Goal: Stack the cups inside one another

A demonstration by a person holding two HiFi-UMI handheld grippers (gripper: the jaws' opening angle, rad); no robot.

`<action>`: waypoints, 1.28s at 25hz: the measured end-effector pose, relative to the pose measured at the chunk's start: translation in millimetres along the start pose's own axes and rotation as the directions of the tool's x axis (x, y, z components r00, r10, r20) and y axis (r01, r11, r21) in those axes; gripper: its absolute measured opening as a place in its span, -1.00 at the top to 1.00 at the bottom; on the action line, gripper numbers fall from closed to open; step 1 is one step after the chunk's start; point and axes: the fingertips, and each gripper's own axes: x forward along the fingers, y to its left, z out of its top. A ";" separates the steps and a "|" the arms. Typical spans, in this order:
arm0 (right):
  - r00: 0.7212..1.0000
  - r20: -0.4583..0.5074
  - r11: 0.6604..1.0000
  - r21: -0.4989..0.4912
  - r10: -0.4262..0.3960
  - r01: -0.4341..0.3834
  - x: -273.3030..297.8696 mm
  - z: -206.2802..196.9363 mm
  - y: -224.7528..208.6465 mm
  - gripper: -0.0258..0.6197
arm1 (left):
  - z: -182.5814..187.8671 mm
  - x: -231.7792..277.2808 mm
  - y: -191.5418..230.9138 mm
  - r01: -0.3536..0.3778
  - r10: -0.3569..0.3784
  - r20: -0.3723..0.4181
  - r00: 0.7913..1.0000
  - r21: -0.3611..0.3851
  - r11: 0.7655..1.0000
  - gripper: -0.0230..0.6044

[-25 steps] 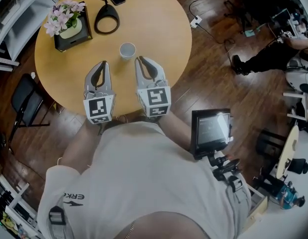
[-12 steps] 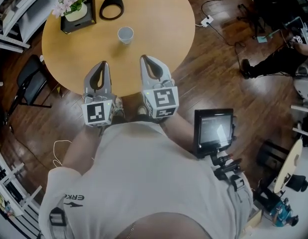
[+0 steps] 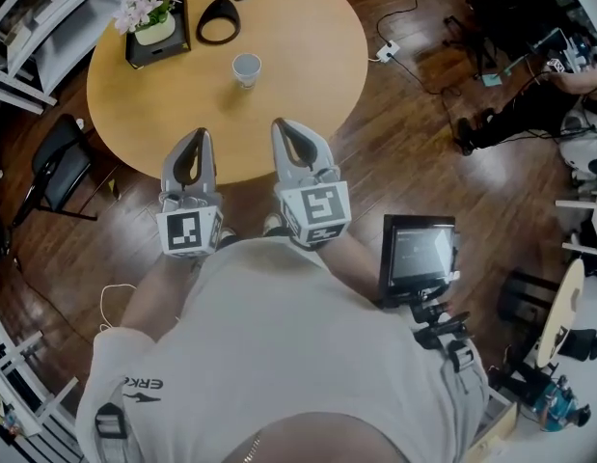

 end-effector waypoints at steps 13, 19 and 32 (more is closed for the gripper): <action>0.999 0.024 0.998 -0.035 -0.044 0.044 -30.0 3.5 42.2 0.88 | 8.0 -48.7 14.2 0.027 -0.026 0.024 0.999 -0.010 1.000 0.92; 0.999 0.011 0.998 -0.044 -0.052 0.053 -29.9 -0.1 43.7 0.88 | 3.5 -50.3 17.1 0.017 -0.017 0.007 1.000 0.004 1.000 0.92; 0.998 0.014 0.996 -0.061 -0.057 0.058 -27.0 3.8 42.7 0.88 | 0.1 -48.7 23.2 -0.007 0.007 0.008 1.000 0.001 1.000 0.92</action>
